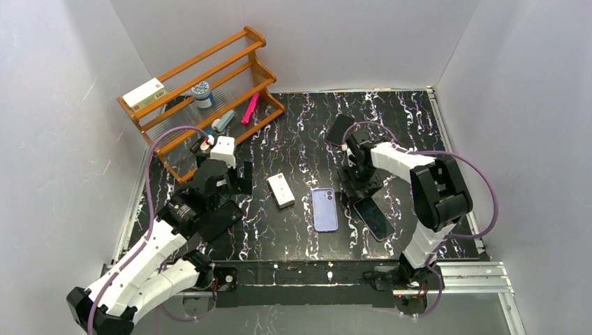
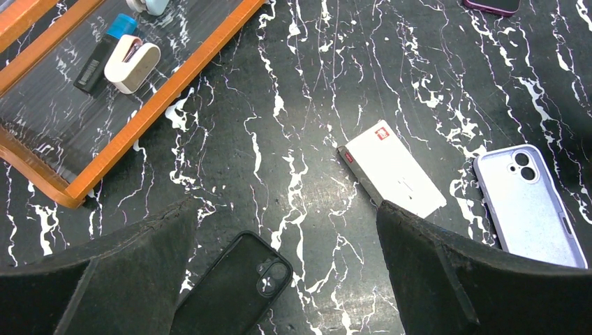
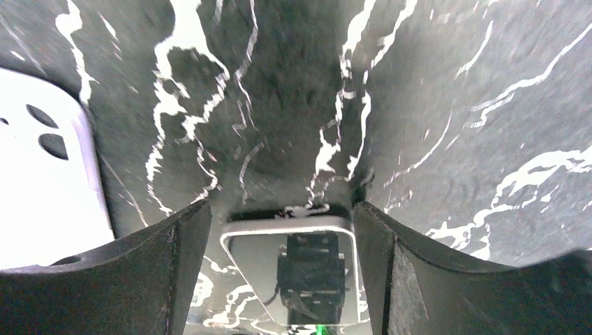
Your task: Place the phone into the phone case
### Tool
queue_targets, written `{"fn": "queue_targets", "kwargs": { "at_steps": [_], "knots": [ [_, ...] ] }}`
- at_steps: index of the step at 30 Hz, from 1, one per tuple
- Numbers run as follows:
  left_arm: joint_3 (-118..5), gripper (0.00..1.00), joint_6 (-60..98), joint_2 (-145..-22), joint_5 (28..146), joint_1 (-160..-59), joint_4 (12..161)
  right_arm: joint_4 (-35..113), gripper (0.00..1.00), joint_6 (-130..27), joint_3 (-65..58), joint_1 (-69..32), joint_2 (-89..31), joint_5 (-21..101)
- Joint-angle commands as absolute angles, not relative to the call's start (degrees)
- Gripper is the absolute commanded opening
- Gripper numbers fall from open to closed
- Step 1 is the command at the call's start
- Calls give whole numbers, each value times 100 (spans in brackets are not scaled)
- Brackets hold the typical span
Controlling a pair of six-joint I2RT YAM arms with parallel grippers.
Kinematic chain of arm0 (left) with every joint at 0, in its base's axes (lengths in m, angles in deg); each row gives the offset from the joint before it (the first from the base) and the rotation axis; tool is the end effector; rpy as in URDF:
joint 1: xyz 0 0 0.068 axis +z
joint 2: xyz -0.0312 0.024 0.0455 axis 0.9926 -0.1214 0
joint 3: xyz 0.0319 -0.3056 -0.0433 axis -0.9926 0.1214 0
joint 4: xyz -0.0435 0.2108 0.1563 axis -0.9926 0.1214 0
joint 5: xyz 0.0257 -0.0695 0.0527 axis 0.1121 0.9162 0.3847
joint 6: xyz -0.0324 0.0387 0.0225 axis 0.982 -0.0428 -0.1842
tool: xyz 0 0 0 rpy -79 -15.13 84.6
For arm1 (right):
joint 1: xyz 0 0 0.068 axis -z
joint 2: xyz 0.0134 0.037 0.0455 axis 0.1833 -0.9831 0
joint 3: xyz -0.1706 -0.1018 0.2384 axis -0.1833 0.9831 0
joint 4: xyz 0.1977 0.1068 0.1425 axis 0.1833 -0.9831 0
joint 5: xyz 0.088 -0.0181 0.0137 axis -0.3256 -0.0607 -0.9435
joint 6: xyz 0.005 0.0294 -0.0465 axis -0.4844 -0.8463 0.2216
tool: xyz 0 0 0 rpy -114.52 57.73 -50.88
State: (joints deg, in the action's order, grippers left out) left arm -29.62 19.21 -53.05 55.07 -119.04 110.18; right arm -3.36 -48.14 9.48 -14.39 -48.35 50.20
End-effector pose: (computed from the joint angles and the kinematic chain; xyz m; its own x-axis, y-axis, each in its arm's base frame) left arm 0.1350 -0.0797 0.3503 -0.3318 0.0136 -0.9432 0.1764 0.9832 -0.0478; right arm 0.2972 0.1367 0.1960 -0.9189 -0.3576 -0.1666 -0.3582 0.9333 -0.0273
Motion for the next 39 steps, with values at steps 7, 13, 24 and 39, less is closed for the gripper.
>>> {"fn": "queue_targets", "kwargs": {
  "at_steps": [7,13,24,39],
  "knots": [
    [-2910,98,1951,-5263,5236,-11880,11097,577,75,-5370,-155,-1126,-5488,4539],
    [-2892,98,1961,-5202,5170,-11880,11105,-259,93,-5001,-591,-1100,-5598,4744],
    [-2907,98,1968,-5272,5285,-11880,11089,-1333,99,-4784,-97,-1102,-5242,4738],
    [-2919,98,1977,-5047,5317,-11880,11074,-1527,99,-4706,395,-1190,-5173,4689]
  ]
}}
